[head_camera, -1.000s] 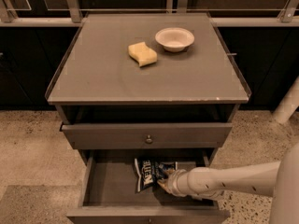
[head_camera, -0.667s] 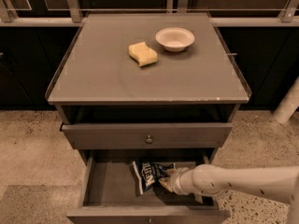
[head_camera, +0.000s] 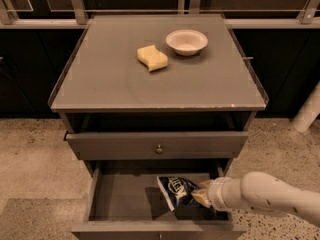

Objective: Pick blue chip bag from middle drawer and place on counter

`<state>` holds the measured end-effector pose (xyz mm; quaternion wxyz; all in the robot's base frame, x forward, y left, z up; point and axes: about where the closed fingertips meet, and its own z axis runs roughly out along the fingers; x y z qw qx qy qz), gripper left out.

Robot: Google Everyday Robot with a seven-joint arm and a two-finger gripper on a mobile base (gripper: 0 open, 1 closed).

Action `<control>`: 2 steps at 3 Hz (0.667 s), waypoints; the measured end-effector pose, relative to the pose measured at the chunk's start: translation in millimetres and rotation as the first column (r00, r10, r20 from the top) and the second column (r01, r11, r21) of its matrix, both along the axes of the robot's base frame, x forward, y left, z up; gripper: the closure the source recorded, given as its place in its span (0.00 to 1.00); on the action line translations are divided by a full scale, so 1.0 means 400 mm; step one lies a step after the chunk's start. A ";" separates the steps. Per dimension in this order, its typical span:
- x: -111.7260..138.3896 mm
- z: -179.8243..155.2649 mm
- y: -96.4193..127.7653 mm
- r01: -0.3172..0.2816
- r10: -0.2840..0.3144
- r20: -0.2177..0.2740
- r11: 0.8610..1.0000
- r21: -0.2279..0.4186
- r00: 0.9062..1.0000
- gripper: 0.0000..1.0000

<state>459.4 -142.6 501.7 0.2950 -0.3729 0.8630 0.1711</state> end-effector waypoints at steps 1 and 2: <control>-0.088 0.140 -0.083 0.101 -0.099 0.041 0.994 -0.051 0.994 1.00; -0.124 0.337 -0.139 0.143 -0.125 0.163 0.984 -0.108 0.979 1.00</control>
Offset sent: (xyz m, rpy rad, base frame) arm -0.0687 -0.0854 0.2463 -0.2136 -0.3306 -0.1722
